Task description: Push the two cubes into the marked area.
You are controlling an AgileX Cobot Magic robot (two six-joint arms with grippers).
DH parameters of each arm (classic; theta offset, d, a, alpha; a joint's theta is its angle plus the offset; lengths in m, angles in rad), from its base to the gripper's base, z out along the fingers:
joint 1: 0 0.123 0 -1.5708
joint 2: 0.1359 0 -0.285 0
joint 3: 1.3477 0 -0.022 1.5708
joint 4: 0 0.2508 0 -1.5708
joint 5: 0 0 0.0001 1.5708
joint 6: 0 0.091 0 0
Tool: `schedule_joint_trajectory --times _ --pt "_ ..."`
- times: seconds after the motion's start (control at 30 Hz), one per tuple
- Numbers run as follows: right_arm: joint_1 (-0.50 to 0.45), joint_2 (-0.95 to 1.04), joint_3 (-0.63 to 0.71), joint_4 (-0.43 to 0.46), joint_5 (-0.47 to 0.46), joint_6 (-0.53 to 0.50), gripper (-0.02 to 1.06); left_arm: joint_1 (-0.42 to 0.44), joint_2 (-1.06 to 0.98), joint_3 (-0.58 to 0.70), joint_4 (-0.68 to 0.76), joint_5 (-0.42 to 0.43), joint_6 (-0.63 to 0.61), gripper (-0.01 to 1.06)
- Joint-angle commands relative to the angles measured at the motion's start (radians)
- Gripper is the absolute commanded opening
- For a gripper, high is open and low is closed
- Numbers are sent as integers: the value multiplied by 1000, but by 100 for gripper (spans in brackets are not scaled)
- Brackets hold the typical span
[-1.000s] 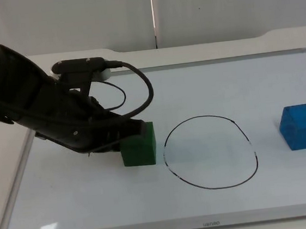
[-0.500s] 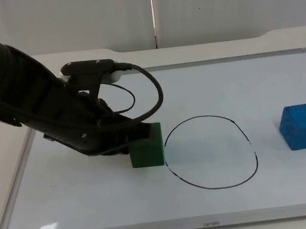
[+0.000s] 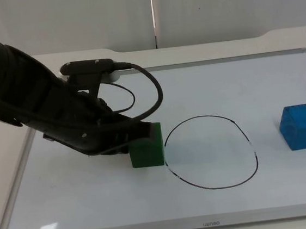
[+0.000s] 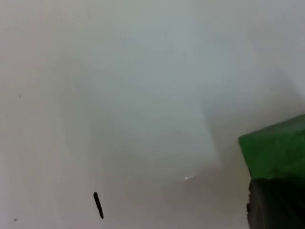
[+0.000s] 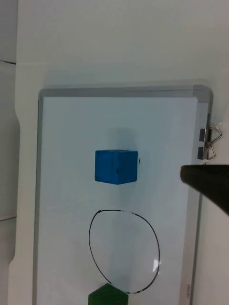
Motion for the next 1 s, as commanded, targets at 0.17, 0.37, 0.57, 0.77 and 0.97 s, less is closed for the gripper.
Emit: schedule_joint_trajectory --times 0.17,0.37,0.57,0.77,0.97 --pt "-6 -3 7 -1 -4 -1 105 -30 0 -5 -24 -4 -4 0" --pt "-6 -3 7 -1 -4 -1 105 -38 0 -5 -24 -20 -1 0" --pt "-6 -3 7 -1 -4 -1 105 -40 0 -5 -25 -18 -1 0" --pt "-6 -3 7 -1 -4 -1 105 -40 0 -5 -34 -18 -1 0" --pt "-6 -3 7 -1 -4 -1 105 -40 0 -5 -36 0 -1 0"
